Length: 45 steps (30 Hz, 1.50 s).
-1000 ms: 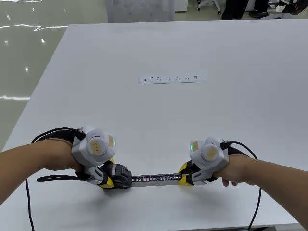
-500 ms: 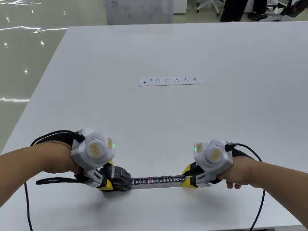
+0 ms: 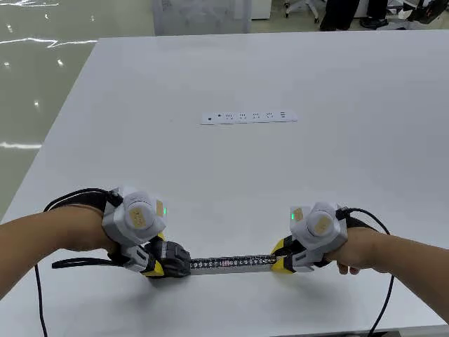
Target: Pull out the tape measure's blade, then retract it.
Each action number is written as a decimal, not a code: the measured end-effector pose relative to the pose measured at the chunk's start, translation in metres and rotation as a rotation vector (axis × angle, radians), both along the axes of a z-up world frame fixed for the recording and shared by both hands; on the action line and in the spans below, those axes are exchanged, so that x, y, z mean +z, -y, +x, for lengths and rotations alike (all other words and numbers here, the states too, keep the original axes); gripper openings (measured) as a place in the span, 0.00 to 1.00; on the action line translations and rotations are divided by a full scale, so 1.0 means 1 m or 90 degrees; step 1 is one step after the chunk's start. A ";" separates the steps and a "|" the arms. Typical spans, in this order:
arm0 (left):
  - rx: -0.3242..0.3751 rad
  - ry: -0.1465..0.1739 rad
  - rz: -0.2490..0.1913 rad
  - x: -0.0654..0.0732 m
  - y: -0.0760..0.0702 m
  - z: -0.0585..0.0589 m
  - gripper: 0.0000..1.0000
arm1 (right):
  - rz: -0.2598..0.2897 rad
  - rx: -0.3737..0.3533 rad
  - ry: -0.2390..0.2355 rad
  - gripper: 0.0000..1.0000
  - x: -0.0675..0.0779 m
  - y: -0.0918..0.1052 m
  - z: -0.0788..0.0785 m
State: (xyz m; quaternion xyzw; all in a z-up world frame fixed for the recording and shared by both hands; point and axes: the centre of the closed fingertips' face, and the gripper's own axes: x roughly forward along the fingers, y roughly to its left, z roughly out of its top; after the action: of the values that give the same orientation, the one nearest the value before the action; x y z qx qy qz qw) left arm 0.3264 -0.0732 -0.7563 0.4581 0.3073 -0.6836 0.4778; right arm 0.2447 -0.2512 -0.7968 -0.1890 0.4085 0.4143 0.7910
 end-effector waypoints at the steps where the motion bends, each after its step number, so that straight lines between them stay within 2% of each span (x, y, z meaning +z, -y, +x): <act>1: 0.000 0.000 0.000 0.000 0.000 0.000 0.30 | 0.000 -0.002 0.000 0.11 0.000 0.001 0.000; 11: 0.001 0.002 0.001 0.000 0.000 0.000 0.30 | 0.008 -0.012 -0.003 0.11 0.001 0.010 -0.005; 45: 0.004 0.005 0.002 0.000 0.000 -0.001 0.30 | -0.001 -0.024 -0.011 0.11 0.001 0.035 -0.016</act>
State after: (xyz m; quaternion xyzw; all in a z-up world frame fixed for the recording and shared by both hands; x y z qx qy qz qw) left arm 0.3255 -0.0737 -0.7563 0.4605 0.3080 -0.6800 0.4802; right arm 0.2287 -0.2861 -0.7958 -0.1781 0.4193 0.4006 0.7950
